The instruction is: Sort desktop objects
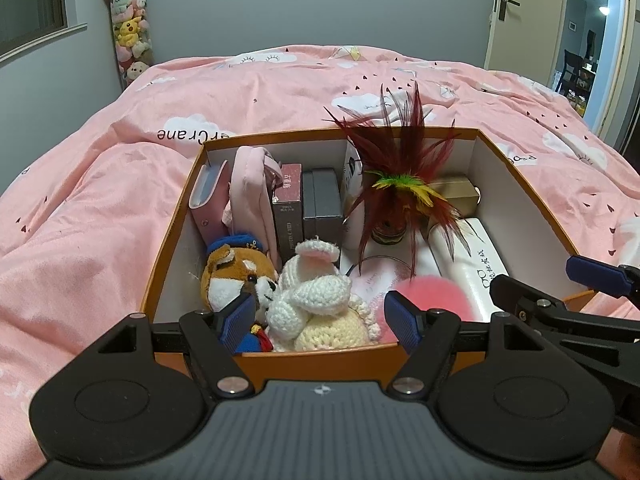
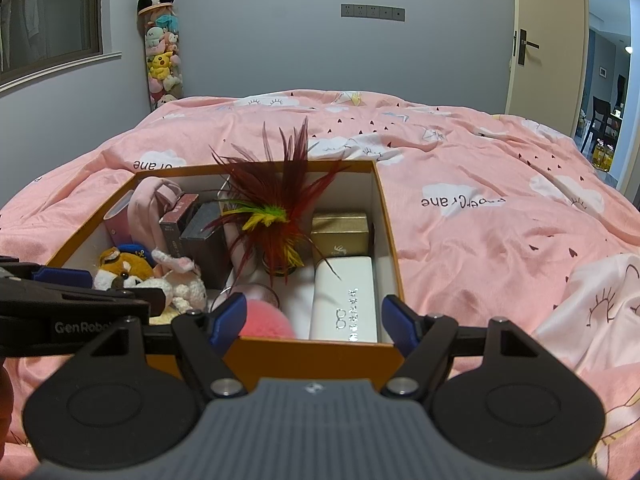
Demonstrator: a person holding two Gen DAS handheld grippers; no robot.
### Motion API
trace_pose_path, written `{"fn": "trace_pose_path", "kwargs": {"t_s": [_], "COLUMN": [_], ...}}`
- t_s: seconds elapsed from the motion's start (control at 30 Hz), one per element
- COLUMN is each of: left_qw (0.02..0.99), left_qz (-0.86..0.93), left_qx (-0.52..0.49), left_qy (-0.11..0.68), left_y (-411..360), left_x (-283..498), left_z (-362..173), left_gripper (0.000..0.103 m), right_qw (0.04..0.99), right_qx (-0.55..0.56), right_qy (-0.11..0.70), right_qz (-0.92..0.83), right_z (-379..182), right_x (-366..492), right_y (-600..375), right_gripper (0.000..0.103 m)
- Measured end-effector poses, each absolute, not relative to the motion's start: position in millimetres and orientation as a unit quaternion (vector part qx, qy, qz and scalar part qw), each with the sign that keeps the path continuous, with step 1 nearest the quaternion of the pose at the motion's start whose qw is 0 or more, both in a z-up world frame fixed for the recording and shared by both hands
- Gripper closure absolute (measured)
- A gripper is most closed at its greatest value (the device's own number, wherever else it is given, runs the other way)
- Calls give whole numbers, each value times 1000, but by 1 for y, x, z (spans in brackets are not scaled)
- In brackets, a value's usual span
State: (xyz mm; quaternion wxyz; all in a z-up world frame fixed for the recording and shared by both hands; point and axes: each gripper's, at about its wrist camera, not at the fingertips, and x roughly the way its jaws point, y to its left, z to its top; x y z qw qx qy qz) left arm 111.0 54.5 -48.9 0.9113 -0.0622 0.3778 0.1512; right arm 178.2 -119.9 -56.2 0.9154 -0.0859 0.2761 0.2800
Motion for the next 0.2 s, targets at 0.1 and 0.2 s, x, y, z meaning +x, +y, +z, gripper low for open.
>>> {"fn": "trace_pose_path", "kwargs": {"t_s": [0.1,0.2], "left_qw": [912,912], "left_qz": [151,150], "left_qx": [-62,-60], "left_qy": [377,376], "left_y": [54,54], "left_x": [111,111], "left_z": [-49,-49], "left_gripper": [19,19], "right_qw": [915,915], "right_qx": [-86,-86], "right_qy": [276,276], "right_qz": [280,280], "right_z": [-56,-56], "right_x": [178,178], "right_y": [-120,-120], "right_gripper": [27,27]}}
